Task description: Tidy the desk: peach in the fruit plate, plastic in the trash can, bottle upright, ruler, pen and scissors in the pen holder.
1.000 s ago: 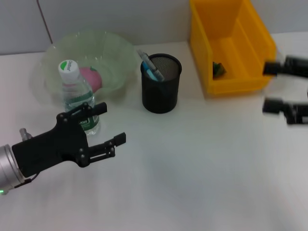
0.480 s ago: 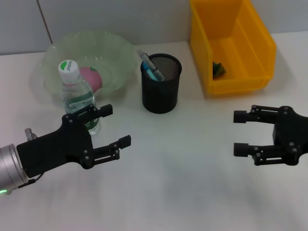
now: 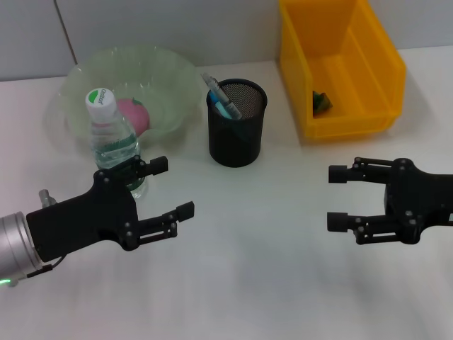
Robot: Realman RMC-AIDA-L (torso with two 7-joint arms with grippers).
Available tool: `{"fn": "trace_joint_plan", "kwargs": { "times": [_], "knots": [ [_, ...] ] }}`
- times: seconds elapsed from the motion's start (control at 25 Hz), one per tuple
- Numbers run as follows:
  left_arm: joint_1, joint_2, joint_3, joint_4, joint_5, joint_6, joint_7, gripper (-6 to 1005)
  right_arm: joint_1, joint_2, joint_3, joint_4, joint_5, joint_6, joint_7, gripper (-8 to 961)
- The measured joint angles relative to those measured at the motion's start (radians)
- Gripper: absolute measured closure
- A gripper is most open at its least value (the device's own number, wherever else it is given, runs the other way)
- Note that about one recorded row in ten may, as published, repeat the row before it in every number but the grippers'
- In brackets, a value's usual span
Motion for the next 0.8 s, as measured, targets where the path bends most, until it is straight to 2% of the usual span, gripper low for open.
{"fn": "trace_joint_plan", "kwargs": {
  "times": [0.8],
  "knots": [
    [-0.016, 0.001, -0.003, 0.000, 0.036, 0.001, -0.021, 150, 0.023, 0.024, -0.006, 0.016, -0.039, 0.069, -0.016, 135]
  ]
}}
